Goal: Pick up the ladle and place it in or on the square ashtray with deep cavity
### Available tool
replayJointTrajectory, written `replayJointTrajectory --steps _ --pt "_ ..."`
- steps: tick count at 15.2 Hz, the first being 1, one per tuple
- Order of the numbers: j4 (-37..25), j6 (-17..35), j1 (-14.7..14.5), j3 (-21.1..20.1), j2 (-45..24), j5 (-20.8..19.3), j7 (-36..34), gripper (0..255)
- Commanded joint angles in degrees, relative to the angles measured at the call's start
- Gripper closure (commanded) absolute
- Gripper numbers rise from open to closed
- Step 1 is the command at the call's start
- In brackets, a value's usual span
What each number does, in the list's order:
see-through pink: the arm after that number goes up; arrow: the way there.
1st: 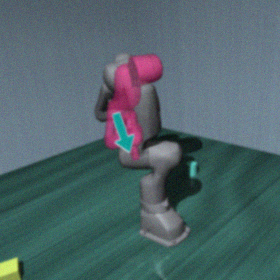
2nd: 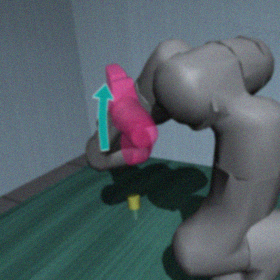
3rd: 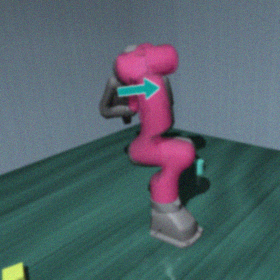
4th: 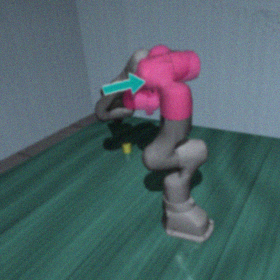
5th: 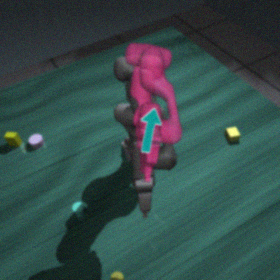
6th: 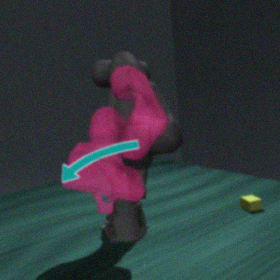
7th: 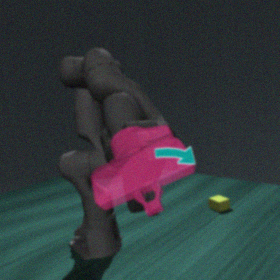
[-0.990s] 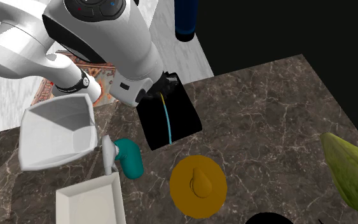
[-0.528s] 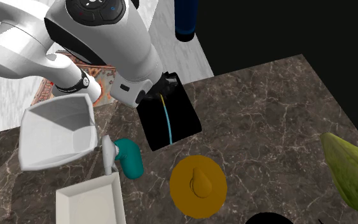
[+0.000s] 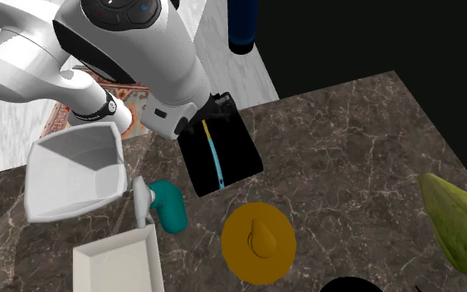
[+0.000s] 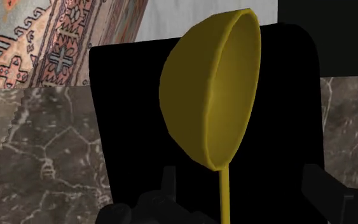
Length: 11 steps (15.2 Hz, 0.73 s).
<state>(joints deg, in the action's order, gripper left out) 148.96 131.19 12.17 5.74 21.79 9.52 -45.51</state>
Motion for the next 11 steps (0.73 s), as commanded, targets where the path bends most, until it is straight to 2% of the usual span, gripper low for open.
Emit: replayJointTrajectory --steps 1,3,11 --pt "-1.6 -3.3 0.4 0.1 1.7 -0.6 -0.4 0" --pt "-3.5 -7.2 0.8 0.2 3.6 -1.3 -0.8 0" --pt "-3.5 -7.2 0.8 0.2 3.6 -1.3 -0.8 0"
